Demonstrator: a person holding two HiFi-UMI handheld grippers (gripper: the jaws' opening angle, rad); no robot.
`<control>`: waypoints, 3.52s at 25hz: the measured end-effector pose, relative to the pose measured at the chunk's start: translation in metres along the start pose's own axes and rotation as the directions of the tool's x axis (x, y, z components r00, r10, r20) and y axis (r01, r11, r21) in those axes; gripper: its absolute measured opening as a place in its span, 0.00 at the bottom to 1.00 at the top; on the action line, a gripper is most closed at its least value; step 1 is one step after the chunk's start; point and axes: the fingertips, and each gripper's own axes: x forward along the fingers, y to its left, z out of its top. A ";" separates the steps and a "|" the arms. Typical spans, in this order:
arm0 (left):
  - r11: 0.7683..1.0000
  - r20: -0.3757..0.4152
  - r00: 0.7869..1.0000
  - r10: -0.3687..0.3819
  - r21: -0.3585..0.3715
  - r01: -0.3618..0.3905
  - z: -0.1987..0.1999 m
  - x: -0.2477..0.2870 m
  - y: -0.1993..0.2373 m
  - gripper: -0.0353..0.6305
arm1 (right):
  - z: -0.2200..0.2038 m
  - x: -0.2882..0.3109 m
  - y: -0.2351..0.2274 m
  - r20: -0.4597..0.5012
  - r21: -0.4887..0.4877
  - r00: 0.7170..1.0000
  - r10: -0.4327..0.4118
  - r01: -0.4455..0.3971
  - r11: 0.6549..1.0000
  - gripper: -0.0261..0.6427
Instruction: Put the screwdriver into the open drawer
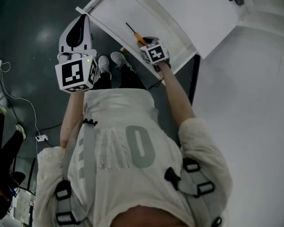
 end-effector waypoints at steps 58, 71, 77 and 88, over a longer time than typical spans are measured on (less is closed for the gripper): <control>1.000 0.043 0.999 -0.020 0.013 0.019 0.017 -0.003 -0.008 0.06 | 0.023 -0.015 0.011 0.033 0.117 0.988 0.152 -0.155 0.981 0.35; 1.000 0.142 0.990 -0.020 0.015 0.018 0.053 -0.003 -0.002 0.06 | 0.155 -0.104 -0.027 0.328 -0.060 0.945 0.001 0.020 0.998 0.35; 0.999 0.212 0.977 -0.032 0.022 0.028 0.081 -0.009 0.009 0.06 | 0.242 -0.196 0.002 0.579 -0.149 0.815 -0.024 0.134 0.980 0.35; 0.996 0.356 0.934 -0.017 0.087 -0.015 0.141 -0.044 0.017 0.06 | 0.290 -0.337 0.099 0.897 -0.110 0.442 -0.018 0.263 0.959 0.09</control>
